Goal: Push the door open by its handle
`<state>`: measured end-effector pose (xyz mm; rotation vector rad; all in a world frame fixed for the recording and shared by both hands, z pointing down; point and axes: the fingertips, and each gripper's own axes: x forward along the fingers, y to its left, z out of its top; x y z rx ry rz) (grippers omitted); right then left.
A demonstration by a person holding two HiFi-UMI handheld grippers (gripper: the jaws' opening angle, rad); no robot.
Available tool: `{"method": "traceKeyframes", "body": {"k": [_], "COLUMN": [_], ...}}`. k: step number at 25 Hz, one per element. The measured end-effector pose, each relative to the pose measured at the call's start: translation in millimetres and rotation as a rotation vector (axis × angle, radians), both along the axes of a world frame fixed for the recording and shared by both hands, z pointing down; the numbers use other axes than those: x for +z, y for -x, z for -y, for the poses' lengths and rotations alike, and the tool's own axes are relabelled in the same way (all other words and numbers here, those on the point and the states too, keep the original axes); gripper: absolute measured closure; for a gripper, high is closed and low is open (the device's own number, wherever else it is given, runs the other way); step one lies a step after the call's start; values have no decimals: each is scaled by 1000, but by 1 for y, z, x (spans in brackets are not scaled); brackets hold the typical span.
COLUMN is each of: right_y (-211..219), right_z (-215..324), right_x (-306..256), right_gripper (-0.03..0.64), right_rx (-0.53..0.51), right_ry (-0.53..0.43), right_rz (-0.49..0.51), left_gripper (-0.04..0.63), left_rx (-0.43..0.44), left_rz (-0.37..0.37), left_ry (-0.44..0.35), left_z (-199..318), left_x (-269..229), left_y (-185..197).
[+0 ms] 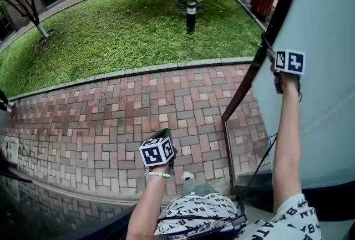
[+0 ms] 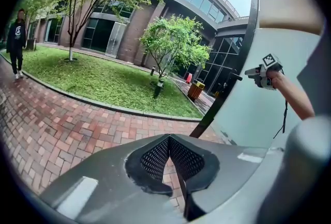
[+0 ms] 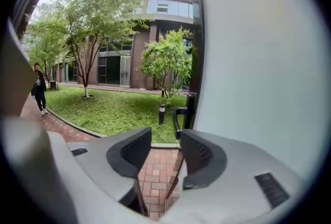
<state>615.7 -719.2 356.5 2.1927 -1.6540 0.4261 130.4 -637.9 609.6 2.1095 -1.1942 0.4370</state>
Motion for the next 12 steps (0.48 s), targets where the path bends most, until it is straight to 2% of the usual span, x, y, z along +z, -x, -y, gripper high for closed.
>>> {"method": "traceKeyframes", "body": {"k": [2,7,12], "right_y": [50,163,261], "right_z": [-46,-178,-256], "right_x": [-21,7,35], "right_gripper": [607,606,606], "right_rx": [-52,-237,-327], "right_ry": [-77,-147,-95], "right_rz": [-35,74,88], "left_gripper": [607,607,607], "left_rx": [0,21,-11], "left_rz": [-7,-32,-27], "left_ry": [-14,-25,-39], "left_z": [-26,-119,-188], "left_x": [-6,-13,-28], "left_y": [13,44,92]}}
